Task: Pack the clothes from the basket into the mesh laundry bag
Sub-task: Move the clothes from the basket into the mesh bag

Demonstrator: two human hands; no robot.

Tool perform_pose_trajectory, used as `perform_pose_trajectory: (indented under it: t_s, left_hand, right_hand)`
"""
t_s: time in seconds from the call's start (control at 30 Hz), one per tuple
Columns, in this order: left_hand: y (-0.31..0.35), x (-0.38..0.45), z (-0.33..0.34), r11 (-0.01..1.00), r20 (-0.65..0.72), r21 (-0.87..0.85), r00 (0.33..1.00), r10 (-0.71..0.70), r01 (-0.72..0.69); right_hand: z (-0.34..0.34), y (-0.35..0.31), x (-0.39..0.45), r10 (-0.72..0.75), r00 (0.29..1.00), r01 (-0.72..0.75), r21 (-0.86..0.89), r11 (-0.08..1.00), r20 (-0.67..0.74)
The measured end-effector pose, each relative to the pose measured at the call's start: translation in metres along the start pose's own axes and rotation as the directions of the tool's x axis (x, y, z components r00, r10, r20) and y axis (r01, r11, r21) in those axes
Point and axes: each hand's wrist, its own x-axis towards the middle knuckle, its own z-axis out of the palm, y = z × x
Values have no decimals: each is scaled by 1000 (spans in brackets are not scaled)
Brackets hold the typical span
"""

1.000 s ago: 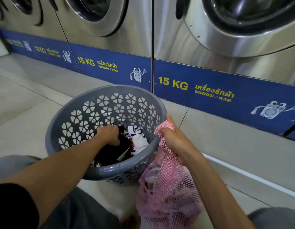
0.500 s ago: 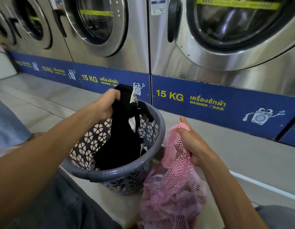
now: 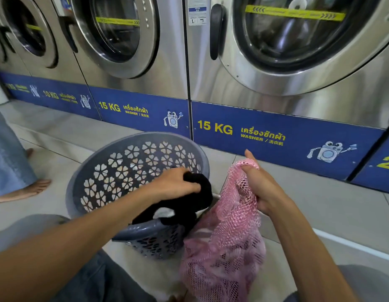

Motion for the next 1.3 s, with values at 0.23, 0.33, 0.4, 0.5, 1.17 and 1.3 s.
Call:
perform_pose_trajectory:
  t_s: [0.23,0.33,0.4,0.5,1.17,1.3]
  left_hand:
    - [-17,0,-14,936,447,-91,854,-266,340]
    - [-21,-5,-13,884,554,-164,783,-284,438]
    - [-21,0,-15,883,449,-255,857,-252,393]
    - [-12,2,-27,883,213,-386,957,-195,265]
    - [34,-16,-9,991,35,-59,992,-117,119]
    - [32,-12,-5,991,179,-99,981,-76,94]
  right_hand:
    - [5,-2,3,23,1000,-23,-3,1000,12]
    - [4,-3,3,24,1000,-24,5,1000,19]
    - [3,-3,1,23,1000,-23,11,1000,19]
    - [2,-7,-2,19,999,-19,15,1000,28]
    - [-19,-20,-17,-20,999,22,101,995,-26]
    - [-17,-21,-19,-19,999,23,103,994,-34]
